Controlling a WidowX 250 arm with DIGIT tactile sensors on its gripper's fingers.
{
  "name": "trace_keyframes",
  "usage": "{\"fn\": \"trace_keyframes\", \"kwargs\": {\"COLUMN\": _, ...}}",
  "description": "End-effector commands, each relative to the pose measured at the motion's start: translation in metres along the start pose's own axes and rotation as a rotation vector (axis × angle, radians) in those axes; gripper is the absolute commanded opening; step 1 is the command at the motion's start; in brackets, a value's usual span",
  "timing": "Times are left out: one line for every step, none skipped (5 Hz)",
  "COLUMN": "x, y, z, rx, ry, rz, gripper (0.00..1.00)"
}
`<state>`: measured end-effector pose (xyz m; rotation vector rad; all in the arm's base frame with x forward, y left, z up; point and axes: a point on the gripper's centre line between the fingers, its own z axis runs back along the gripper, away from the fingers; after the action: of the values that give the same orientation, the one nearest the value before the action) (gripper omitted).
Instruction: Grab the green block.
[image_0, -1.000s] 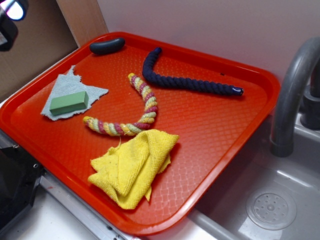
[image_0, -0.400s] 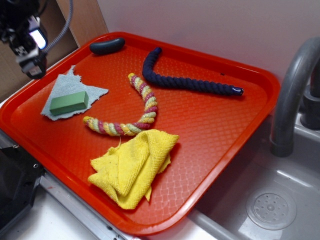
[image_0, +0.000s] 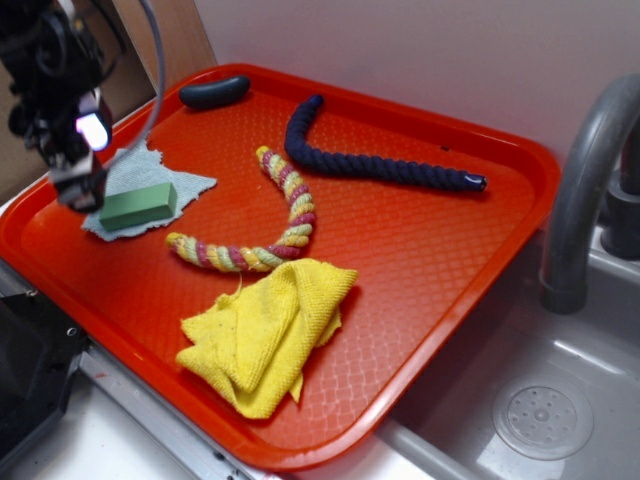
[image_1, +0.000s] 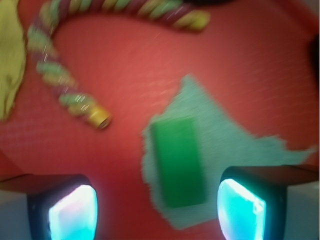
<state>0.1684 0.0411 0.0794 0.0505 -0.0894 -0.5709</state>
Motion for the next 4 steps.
{"fn": "trace_keyframes", "kwargs": {"x": 0.003, "y": 0.01, "z": -0.017, "rx": 0.066, "ry": 0.035, "rz": 0.025, "gripper": 1.0}}
{"fn": "trace_keyframes", "kwargs": {"x": 0.004, "y": 0.019, "z": -0.026, "rx": 0.06, "ry": 0.05, "rz": 0.045, "gripper": 1.0}}
{"fn": "trace_keyframes", "kwargs": {"x": 0.006, "y": 0.018, "z": -0.043, "rx": 0.043, "ry": 0.083, "rz": 0.035, "gripper": 1.0}}
{"fn": "trace_keyframes", "kwargs": {"x": 0.007, "y": 0.008, "z": -0.054, "rx": 0.071, "ry": 0.121, "rz": 0.008, "gripper": 1.0}}
